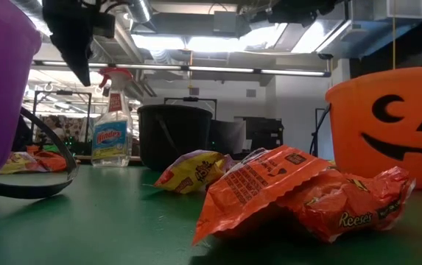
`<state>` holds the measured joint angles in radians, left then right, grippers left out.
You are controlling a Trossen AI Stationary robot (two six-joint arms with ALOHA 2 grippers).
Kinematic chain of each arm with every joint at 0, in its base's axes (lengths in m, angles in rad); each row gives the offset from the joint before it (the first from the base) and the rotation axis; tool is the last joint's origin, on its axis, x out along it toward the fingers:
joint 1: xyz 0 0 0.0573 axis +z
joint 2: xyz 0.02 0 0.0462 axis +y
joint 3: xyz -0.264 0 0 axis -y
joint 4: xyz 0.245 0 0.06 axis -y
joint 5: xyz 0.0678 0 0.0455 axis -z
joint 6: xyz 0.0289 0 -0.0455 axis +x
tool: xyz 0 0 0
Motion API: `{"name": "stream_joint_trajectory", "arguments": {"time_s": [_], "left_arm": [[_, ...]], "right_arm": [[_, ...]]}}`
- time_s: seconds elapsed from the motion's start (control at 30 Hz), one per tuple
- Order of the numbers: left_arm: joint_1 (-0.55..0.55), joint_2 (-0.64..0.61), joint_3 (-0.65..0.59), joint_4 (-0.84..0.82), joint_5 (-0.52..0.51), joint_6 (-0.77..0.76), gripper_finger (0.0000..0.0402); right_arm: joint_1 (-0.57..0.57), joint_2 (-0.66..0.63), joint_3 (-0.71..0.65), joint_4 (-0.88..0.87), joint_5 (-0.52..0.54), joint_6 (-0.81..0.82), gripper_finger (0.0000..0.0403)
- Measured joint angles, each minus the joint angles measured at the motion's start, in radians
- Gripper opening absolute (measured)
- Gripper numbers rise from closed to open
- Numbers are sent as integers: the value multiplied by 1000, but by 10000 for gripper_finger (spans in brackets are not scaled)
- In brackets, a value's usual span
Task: Sort candy
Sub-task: Put the orange candy into the orange bucket
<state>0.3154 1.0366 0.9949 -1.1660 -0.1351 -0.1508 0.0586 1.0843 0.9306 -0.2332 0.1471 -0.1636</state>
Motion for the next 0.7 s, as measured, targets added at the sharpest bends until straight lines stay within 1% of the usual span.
{"name": "stream_joint_trajectory", "arguments": {"time_s": [0.17,0.3,0.37,0.5,0.57,0.7], "left_arm": [[51,4,-157,4,64,20,194],[69,4,-244,36,51,20,194],[79,3,-266,74,50,21,194],[104,30,-267,87,34,17,194],[123,46,-267,89,17,-13,194],[173,106,-267,102,19,-84,194]], "right_arm": [[0,0,0,-6,-6,-6,184],[0,0,0,-10,-7,-27,184],[0,0,0,-9,-7,-32,184],[0,0,0,0,-1,-50,184],[0,0,0,0,1,-52,184],[0,0,0,1,2,-52,184]]}}
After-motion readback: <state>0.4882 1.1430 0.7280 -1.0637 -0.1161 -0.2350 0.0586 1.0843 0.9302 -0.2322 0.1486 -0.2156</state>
